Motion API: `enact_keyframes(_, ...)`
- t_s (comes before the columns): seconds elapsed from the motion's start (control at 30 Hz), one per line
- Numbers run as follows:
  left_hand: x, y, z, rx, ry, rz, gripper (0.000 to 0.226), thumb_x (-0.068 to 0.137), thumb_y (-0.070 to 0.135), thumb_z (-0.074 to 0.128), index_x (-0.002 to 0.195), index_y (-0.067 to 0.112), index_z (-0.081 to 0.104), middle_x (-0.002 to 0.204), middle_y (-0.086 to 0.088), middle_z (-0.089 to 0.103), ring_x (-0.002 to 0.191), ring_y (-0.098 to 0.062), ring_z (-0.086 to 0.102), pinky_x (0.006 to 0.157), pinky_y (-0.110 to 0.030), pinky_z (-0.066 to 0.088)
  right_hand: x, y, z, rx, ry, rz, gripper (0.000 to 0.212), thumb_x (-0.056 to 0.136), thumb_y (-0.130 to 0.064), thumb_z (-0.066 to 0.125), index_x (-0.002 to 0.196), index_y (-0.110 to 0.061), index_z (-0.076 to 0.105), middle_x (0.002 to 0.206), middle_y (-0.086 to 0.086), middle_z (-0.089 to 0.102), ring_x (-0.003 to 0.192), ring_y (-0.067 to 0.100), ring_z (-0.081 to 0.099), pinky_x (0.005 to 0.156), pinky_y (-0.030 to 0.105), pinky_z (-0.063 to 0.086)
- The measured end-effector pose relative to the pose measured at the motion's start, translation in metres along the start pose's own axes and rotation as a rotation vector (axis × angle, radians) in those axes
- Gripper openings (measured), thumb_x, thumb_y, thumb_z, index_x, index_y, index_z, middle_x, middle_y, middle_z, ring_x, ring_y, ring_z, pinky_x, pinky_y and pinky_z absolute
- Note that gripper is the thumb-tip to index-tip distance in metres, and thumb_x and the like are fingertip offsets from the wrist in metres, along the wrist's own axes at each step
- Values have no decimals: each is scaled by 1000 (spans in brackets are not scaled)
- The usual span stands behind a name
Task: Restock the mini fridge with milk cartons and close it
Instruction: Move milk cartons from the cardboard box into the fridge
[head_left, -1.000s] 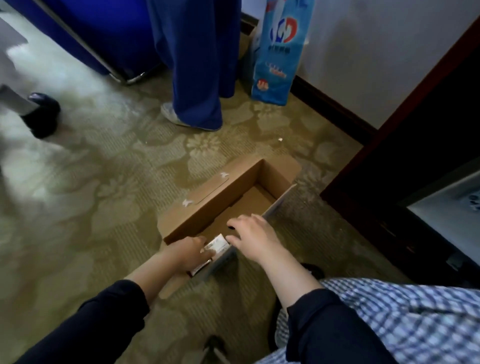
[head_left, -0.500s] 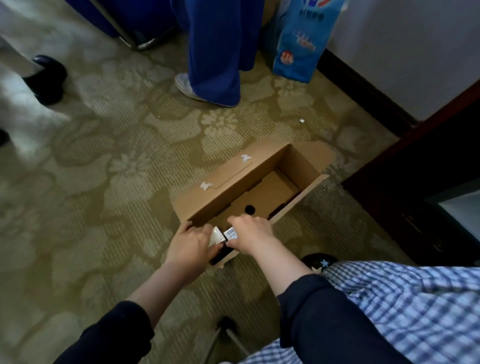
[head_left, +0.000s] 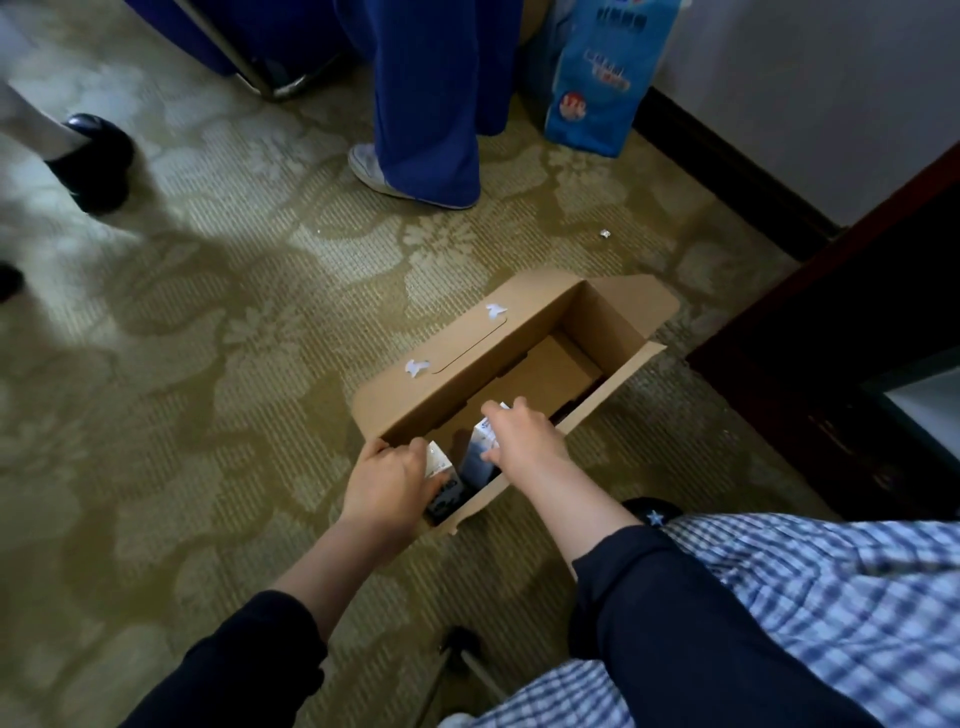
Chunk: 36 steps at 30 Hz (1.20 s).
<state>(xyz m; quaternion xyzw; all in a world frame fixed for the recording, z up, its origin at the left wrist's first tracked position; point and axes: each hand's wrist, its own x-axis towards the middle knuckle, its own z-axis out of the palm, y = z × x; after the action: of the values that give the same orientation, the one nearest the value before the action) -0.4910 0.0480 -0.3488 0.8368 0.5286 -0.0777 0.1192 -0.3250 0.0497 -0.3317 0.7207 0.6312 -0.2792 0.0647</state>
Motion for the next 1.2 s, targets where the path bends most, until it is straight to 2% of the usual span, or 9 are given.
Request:
enact_keyframes(0.17, -1, 4, -11, -108, 17, -17, 30, 94, 46, 40, 106, 21, 51, 101, 4, 67, 97, -14, 63, 97, -28, 37, -8, 11, -5, -90, 114, -79, 50, 89, -44, 56, 129, -18, 40, 120, 15, 54, 109, 32, 56, 77, 36, 48)
enact_keyframes(0.27, 2, 10, -26, -219, 78, -37, 32, 92, 44, 47, 107, 16, 52, 102, -2, 64, 94, -21, 61, 78, -33, 44, -12, 19, -22, -14, 161, -91, 49, 89, -48, 55, 126, -21, 41, 116, 14, 53, 107, 33, 56, 71, 34, 42)
enact_keyframes(0.33, 5, 17, -41, -289, 117, -35, 37, 91, 43, 50, 111, 11, 52, 106, -7, 62, 97, -27, 59, 72, -37, 45, -15, 27, -43, 37, 180, -83, 49, 88, -50, 55, 126, -22, 42, 115, 14, 52, 106, 36, 55, 72, 35, 39)
enact_keyframes(0.5, 19, 39, -80, -300, 198, 112, 39, 91, 40, 52, 115, 9, 50, 112, -11, 59, 98, -31, 56, 69, -34, 37, -35, 56, -96, 153, 257, -100, 42, 86, -48, 58, 118, -23, 46, 97, 5, 45, 96, 34, 55, 74, 35, 41)
enact_keyframes(0.6, 25, 60, -101, -318, 159, 229, 35, 92, 37, 51, 115, 11, 47, 114, -10, 56, 101, -29, 55, 76, -36, 41, -55, 78, -119, 209, 329, -86, 37, 84, -46, 61, 111, -24, 49, 95, 2, 49, 90, 27, 54, 73, 33, 42)
enact_keyframes(0.77, 39, 104, -135, -275, 138, 398, 31, 91, 33, 54, 112, 11, 47, 111, -9, 54, 99, -28, 57, 82, -44, 48, -92, 116, -149, 246, 444, -19, 34, 81, -47, 65, 107, -29, 52, 95, 0, 53, 87, 20, 53, 75, 33, 43)
enact_keyframes(0.93, 52, 153, -167, -240, 160, 535, 33, 91, 34, 53, 116, 15, 45, 116, -6, 53, 99, -26, 58, 82, -40, 49, -128, 152, -173, 192, 494, 43, 40, 80, -48, 66, 112, -29, 53, 97, 1, 53, 91, 22, 55, 77, 33, 43)
enact_keyframes(1.07, 60, 211, -192, -4, 241, 688, 34, 92, 43, 46, 115, 19, 41, 113, 0, 53, 93, -23, 61, 73, -41, 53, -160, 183, -197, 102, 543, 111, 44, 80, -51, 65, 116, -31, 50, 96, -3, 48, 95, 25, 56, 76, 34, 45)
enact_keyframes(1.2, 68, 272, -213, 116, 293, 849, 36, 93, 46, 43, 116, 20, 36, 110, 1, 52, 88, -26, 62, 64, -39, 51, -202, 227, -213, 37, 563, 180, 49, 82, -53, 62, 123, -30, 47, 99, -1, 48, 97, 27, 55, 76, 40, 48)
